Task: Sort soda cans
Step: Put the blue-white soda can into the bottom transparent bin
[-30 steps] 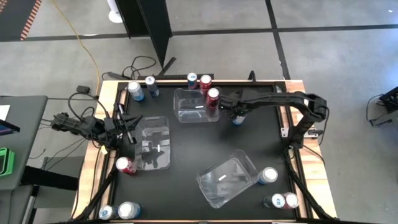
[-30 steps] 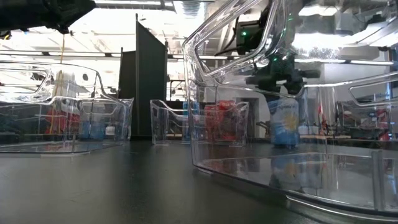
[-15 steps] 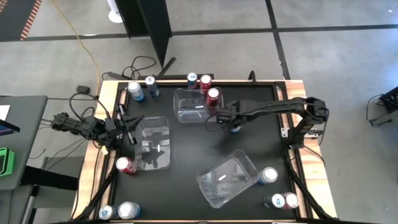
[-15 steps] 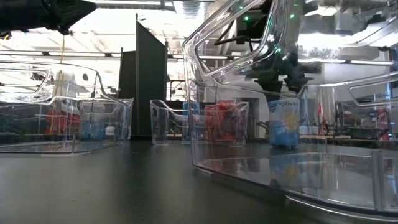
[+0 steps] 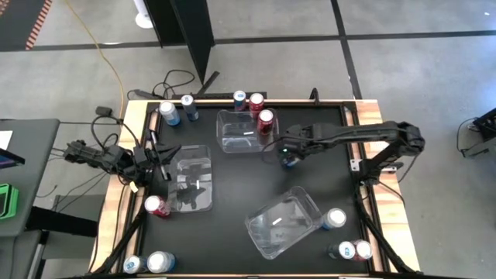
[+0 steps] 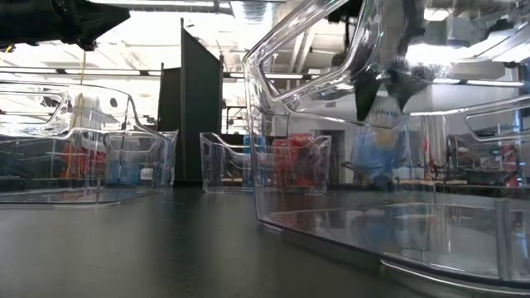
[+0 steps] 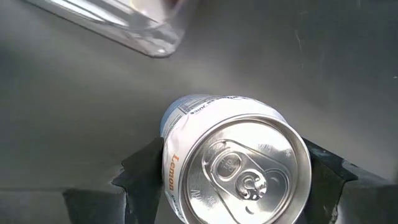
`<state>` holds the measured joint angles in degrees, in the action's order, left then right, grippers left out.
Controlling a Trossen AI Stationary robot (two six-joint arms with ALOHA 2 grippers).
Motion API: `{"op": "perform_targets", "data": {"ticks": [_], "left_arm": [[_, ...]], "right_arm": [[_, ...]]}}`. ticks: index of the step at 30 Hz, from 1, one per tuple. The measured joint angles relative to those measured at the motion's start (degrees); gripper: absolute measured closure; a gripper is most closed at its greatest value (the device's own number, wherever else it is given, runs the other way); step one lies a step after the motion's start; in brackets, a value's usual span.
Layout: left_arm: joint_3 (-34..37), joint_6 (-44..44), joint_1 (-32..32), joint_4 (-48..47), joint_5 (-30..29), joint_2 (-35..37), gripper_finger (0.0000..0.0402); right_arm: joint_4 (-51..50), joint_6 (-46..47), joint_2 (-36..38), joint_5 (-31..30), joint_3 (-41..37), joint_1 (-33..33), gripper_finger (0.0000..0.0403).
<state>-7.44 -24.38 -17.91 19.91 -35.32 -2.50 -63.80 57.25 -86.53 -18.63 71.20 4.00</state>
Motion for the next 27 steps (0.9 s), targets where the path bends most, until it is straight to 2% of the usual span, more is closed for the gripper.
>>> {"op": "perform_targets", "data": {"ticks": [7, 16, 27], "left_arm": [[0.0, 0.2, 0.0, 0.0, 0.0, 0.0, 0.0401], [0.0, -0.3, 0.0, 0.1, 0.0, 0.0, 0.0401], [0.0, -0.3, 0.0, 0.1, 0.0, 0.0, 0.0401]], "right_arm": [[0.0, -2.1, 7.9, -0.5, 0.1, -3.0, 0.0109], [4.6, -1.3, 16.2, -0.9, 0.2, -12.5, 0.0109], [13.7, -2.2, 16.3, -0.6, 0.3, -25.2, 0.0109]]}}
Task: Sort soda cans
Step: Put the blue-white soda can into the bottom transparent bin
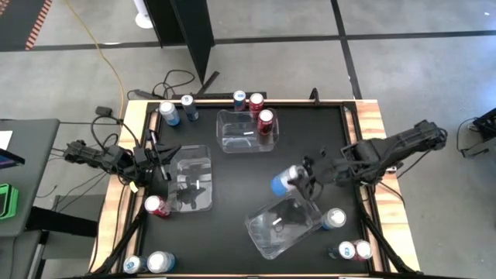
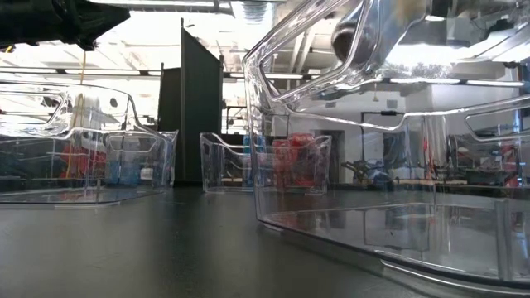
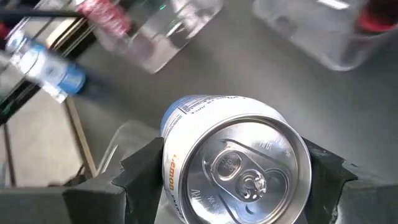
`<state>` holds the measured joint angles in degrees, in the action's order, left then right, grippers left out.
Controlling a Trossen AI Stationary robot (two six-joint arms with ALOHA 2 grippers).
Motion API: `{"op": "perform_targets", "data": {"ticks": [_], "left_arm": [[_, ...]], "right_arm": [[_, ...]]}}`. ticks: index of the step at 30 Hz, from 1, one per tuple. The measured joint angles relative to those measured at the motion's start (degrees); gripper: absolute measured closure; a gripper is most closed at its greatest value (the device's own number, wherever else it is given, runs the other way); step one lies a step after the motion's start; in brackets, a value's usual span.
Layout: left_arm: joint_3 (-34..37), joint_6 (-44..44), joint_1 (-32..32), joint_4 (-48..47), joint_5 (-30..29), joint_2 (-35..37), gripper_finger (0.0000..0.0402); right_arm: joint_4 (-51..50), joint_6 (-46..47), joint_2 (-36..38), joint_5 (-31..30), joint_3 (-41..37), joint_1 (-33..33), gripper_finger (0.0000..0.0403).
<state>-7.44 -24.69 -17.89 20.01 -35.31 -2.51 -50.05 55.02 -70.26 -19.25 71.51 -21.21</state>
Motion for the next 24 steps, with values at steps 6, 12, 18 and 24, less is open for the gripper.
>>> {"op": "perform_targets", "data": {"ticks": [6, 12, 18, 24], "left_arm": [[0.0, 0.8, 0.0, 0.5, 0.0, 0.0, 0.0401], [0.0, 1.4, 0.0, 0.5, 0.0, 0.0, 0.0401], [0.0, 1.4, 0.0, 0.5, 0.0, 0.0, 0.0401], [0.0, 1.4, 0.0, 0.4, 0.0, 0.0, 0.0401]], "right_arm": [[-3.1, 0.0, -4.1, 0.6, 3.4, -4.7, 0.0109], [-9.6, 0.4, -11.6, 1.4, 10.8, -6.7, 0.0109], [-18.9, 4.4, -20.2, 4.6, 16.4, -7.4, 0.0109], [-22.4, 9.4, -27.0, 8.4, 16.6, -7.3, 0.0109]]}}
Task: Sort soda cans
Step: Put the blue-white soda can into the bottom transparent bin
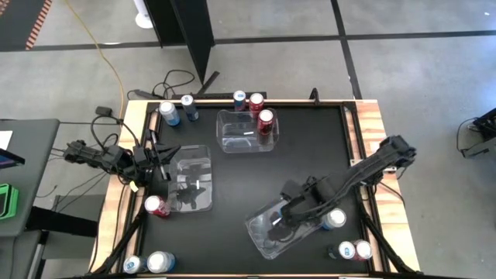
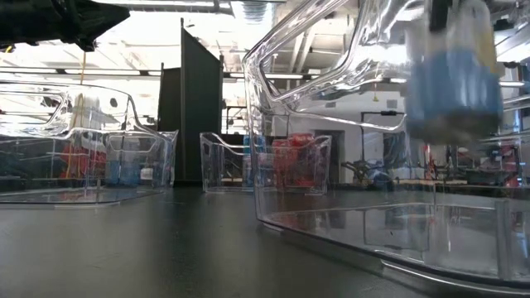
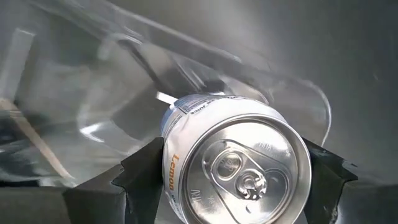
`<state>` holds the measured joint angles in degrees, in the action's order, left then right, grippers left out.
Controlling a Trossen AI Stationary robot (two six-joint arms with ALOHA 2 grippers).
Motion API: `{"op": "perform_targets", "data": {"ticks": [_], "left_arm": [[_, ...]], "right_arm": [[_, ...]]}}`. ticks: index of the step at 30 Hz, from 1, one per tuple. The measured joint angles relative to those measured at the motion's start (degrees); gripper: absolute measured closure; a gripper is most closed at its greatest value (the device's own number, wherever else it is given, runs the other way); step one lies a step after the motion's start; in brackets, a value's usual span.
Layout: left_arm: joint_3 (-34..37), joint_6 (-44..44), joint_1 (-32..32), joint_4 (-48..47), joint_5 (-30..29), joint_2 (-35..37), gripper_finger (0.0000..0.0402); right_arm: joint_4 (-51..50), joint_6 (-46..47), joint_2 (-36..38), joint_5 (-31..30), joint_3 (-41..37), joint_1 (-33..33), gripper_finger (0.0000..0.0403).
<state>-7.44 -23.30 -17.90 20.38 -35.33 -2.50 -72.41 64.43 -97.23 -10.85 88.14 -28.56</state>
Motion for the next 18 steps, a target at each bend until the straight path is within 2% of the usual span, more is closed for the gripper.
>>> {"op": "perform_targets", "data": {"ticks": [7, 18], "left_arm": [[0.0, 0.0, 0.0, -0.3, 0.0, 0.0, 0.0401], [0.0, 0.0, 0.0, -0.4, 0.0, 0.0, 0.0401]], "right_arm": [[-4.5, 5.0, -5.3, 0.3, 0.0, 0.7, 0.0109], [-5.4, 10.7, -9.9, 0.2, 0.1, 1.3, 0.0109]]}}
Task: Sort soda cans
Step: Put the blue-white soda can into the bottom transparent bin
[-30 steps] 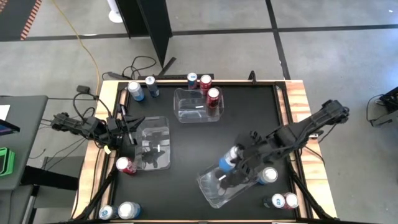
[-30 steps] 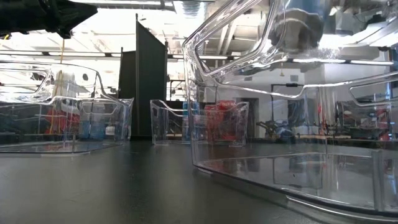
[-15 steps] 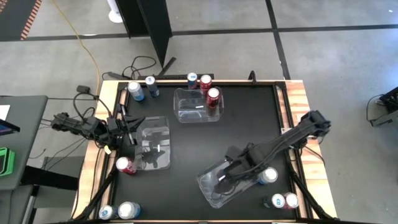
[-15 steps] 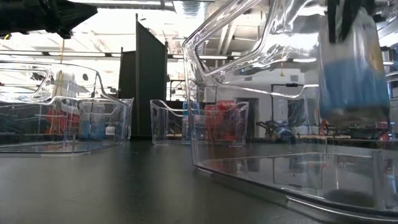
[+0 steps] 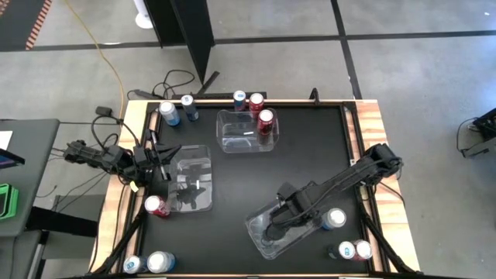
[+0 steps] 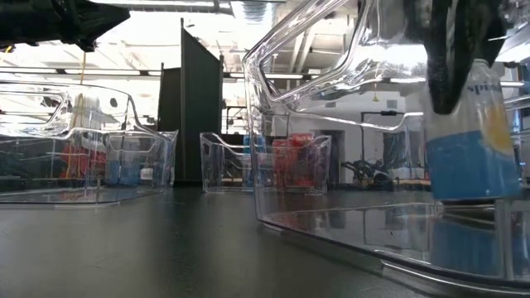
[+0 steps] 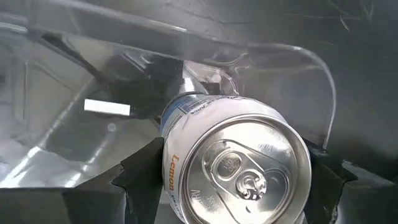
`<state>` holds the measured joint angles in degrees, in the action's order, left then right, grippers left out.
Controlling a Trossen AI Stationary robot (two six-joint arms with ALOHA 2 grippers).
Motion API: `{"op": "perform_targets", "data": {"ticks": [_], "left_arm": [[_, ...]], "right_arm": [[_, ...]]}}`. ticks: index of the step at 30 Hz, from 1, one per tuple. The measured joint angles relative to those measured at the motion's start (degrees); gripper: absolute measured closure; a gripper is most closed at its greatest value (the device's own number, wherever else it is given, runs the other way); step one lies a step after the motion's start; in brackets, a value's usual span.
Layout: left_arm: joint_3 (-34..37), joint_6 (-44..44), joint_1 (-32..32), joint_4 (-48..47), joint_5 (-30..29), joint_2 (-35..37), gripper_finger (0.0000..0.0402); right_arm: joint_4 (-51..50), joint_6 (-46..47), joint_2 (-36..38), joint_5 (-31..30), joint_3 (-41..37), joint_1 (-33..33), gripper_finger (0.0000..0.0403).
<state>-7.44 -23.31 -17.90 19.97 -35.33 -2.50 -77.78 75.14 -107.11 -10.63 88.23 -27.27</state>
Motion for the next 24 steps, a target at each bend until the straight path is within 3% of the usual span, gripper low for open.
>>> {"op": "perform_targets", "data": {"ticks": [24], "left_arm": [[0.0, -0.4, 0.0, -1.2, 0.0, 0.0, 0.0401]], "right_arm": [[-3.2, 16.4, 0.0, -5.9, -0.1, -0.1, 0.0108]]}}
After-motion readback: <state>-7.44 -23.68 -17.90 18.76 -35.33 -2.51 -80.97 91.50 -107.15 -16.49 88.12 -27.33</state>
